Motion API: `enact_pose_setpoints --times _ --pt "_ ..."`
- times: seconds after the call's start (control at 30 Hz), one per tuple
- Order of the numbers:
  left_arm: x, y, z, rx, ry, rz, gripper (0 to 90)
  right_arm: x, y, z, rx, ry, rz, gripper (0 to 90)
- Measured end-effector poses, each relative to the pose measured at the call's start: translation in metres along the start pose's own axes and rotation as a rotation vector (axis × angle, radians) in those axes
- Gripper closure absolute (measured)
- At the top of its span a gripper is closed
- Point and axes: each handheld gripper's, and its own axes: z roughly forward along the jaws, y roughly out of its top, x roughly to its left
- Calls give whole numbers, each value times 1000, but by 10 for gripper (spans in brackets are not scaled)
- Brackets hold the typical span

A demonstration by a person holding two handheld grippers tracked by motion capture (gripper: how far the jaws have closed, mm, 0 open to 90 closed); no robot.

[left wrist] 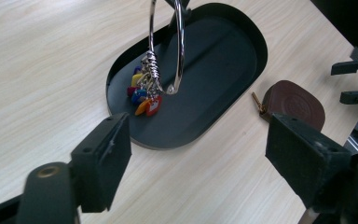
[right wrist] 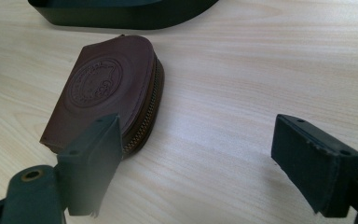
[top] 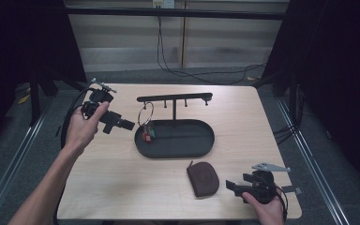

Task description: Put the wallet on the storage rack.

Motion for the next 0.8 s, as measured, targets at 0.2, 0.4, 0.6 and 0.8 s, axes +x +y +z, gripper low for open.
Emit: enact_pose_setpoints --times 0.2,0.4,0.6,0.8 --pt "0 -19 0 -36 -11 28 223 -1 0 0 -1 -3 4 161" --pt "-1 -41 -8 -97 7 45 214 0 0 1 1 -5 3 162" --pt "1 -64 -14 -115 26 13 218 0 0 -1 -4 -8 4 161" --pt "-3 -84 -7 -124 41 10 241 0 0 -1 -3 -8 1 164"
